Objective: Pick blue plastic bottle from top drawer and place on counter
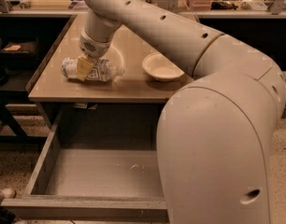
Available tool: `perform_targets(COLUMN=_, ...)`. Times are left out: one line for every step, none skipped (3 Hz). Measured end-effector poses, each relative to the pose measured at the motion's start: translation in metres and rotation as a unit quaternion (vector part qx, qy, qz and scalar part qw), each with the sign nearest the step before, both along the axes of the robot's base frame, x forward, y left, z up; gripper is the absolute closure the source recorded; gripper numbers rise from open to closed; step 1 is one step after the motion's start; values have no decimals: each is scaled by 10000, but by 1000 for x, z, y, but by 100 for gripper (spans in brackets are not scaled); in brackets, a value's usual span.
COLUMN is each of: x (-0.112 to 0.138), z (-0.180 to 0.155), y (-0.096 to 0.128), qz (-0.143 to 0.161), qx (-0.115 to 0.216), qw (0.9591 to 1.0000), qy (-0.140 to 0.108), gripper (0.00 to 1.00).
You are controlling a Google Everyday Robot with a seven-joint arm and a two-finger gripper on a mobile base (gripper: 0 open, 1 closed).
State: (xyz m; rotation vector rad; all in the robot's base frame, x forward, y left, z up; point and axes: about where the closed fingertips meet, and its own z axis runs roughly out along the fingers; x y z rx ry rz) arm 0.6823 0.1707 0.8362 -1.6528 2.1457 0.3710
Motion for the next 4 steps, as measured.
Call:
perform_targets(x=0, z=0, y=0, qz=0, qx=0, qw=10000, qy=0, gripper=14)
perform_targets(x=0, z=0, y=0, qz=1, qx=-1, qw=10000, qy=1, gripper=0)
perform_targets(x=0, z=0, y=1, qz=28, qx=-10, qw=10000, qy=-9, gripper=0)
perform_targets(x=-6, z=45, y=-6, qz=-114, qx=-198, qw=9994, qy=-256, gripper=0)
